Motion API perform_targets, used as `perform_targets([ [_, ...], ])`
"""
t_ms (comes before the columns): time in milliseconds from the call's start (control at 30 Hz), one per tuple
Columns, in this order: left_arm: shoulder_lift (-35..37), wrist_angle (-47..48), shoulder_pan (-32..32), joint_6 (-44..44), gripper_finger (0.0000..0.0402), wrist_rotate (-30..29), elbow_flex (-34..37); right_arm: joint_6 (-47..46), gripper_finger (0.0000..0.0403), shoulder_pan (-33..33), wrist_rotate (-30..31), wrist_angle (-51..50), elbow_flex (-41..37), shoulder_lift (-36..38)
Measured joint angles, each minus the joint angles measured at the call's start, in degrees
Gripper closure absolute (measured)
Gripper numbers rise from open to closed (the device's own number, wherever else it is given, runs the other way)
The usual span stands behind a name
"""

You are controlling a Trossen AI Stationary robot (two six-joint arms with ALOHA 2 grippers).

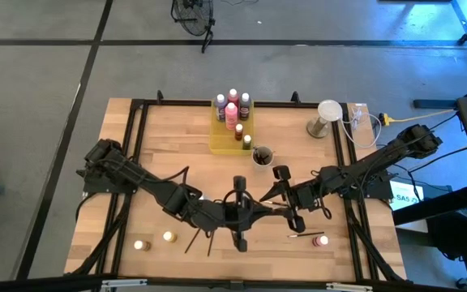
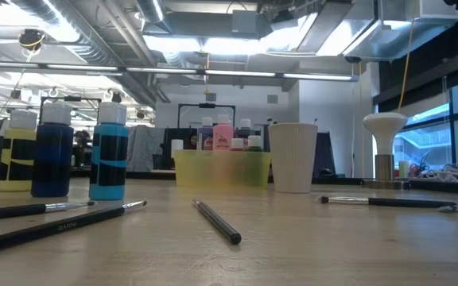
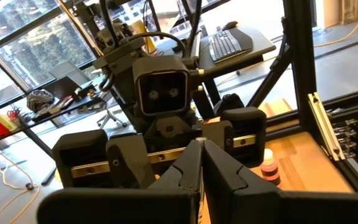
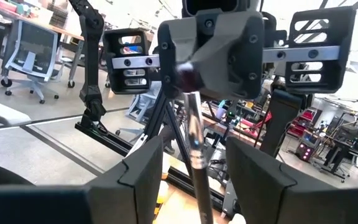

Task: Pick & Place Paint Supplies
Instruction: Put the black paintbrush into the white cup

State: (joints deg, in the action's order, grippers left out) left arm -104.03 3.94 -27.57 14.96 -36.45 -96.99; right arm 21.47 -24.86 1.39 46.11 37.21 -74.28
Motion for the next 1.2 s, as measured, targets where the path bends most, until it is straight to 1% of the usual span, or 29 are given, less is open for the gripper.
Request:
perform_targets([
  [433,0.0,-3.1,0.7,1.3,0.0400,0.1,0.0,0.0,0.0224,0.1,-0.1,-0.1,0.0,0.0],
  [933,-0.1,-2.9,1.1,1.3,0.0400,0.5,0.0,0.0,0.0226,0.1,-0.1,0.4,0.0,0.0],
  [1033,-0.1,-2.9,1.1,1.3,0.0400,0.5,0.0,0.0,0.0243,0.1,-0.1,0.4,0.0,0.0],
  [1200,-0.1,-2.9,1.1,1.3,0.0400,0.6,0.0,0.0,0.0297,0.1,1.3,0.4,0.0,0.0],
])
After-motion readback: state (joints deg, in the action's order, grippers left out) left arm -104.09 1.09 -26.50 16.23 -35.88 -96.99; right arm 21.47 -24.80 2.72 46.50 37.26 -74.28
